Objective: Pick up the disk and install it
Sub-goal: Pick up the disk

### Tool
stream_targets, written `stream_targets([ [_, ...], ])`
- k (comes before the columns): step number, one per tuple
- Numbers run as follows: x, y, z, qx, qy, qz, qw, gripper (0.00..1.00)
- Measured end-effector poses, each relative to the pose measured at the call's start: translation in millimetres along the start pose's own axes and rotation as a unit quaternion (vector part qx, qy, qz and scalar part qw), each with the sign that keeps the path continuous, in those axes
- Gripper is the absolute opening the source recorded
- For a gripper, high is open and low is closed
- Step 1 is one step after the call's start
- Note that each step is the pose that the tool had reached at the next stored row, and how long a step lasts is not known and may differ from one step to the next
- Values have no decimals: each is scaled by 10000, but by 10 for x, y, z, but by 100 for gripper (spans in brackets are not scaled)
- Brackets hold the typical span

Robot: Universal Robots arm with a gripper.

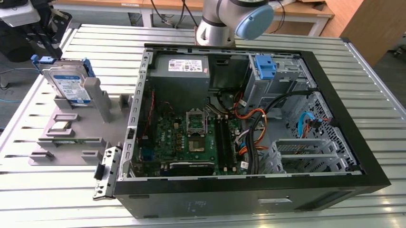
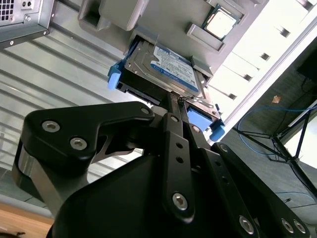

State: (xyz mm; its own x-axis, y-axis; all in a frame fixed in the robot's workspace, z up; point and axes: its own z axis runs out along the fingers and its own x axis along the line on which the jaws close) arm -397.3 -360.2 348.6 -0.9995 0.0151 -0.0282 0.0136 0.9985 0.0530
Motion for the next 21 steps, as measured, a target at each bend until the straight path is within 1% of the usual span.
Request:
stream_targets([
  [4,0,0,1,-6,12,-241,9997,11],
  [21,0,0,2,-8,15,-293,9996,11],
])
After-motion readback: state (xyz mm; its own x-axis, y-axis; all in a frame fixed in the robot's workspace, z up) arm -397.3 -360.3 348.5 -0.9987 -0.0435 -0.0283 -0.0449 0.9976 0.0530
